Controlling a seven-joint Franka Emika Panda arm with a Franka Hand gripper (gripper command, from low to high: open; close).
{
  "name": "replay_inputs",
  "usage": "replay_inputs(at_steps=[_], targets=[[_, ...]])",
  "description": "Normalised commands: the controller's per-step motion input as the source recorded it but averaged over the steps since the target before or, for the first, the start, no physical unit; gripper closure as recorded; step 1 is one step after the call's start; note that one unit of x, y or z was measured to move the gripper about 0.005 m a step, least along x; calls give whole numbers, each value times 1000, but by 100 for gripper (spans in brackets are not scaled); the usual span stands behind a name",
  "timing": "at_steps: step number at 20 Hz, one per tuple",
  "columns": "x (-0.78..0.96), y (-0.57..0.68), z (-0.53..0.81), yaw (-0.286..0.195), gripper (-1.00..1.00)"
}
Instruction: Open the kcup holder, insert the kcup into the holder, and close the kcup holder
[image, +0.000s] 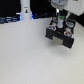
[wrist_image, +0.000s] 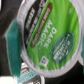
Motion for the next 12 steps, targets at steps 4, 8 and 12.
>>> replay_inputs(at_steps=[4,8,12], targets=[[26,20,-78,11,100],[7,6,11,1,100],[32,176,404,0,100]])
